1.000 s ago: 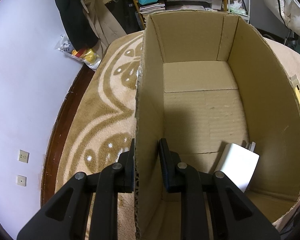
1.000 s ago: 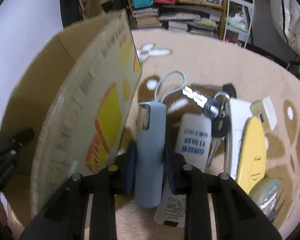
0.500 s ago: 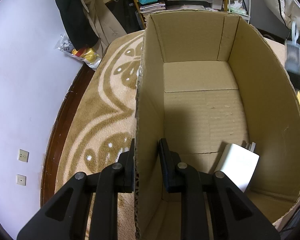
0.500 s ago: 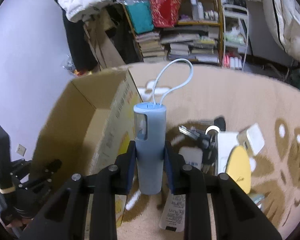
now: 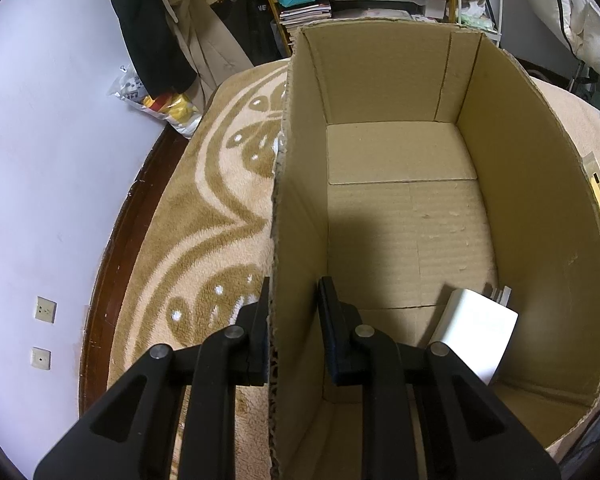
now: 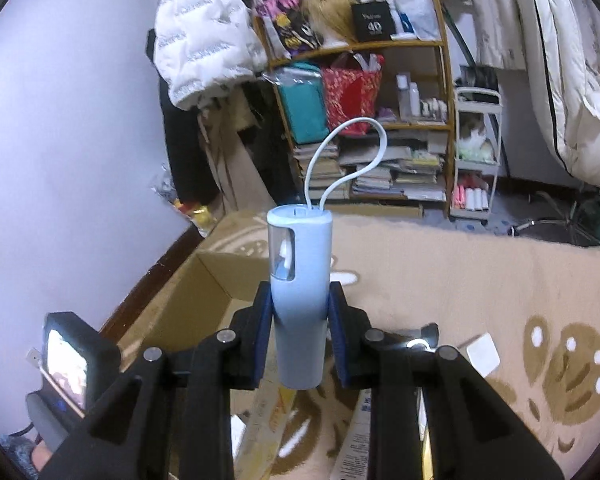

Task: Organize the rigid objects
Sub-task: 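Lift the light-blue bottle, carry it into the box and release it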

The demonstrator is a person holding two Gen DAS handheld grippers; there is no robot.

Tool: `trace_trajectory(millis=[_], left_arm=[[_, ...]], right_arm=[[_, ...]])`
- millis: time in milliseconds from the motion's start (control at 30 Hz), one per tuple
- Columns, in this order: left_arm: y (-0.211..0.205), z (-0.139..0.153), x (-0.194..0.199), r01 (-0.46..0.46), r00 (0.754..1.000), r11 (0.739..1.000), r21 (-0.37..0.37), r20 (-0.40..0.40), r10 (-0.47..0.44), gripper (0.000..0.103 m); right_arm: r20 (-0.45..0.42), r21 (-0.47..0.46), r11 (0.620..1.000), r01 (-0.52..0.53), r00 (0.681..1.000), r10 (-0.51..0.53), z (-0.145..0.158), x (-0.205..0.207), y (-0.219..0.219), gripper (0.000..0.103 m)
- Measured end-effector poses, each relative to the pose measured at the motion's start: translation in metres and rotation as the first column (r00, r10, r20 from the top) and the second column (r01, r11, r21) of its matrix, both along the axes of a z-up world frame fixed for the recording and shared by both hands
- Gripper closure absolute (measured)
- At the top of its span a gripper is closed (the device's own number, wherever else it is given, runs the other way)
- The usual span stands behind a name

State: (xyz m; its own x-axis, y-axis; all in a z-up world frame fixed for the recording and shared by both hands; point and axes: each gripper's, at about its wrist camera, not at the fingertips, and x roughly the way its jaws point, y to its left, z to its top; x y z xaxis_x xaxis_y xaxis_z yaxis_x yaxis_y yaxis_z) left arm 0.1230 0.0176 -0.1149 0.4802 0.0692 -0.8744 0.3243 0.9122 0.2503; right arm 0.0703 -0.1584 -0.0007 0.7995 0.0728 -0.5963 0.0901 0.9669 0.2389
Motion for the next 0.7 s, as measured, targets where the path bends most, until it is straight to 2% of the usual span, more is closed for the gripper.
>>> trace_trajectory(millis=[233, 500, 700], left_arm=[[-0.002, 0.0, 0.0, -0.003, 1.0, 1.0, 0.002, -0.001, 0.003, 0.083], [-0.006, -0.002, -0.001, 0.003, 1.0, 1.0, 0.019, 0.007, -0.003, 0.083], [-0.006, -0.002, -0.001, 0.005, 1.0, 1.0, 0.022, 0.009, -0.005, 0.083]], right_arm=[[0.0, 0.013, 0.997, -0.08, 0.997, 0.08, -0.002, 0.003, 0.029, 0.075], [-0.092, 0.026, 0.992, -0.124, 0.988, 0.126, -0.034, 0.013, 0.044, 0.075], [-0.159, 0.019, 0.993, -0.121, 0.98, 0.122, -0.051, 0.017, 0.046, 0.075]])
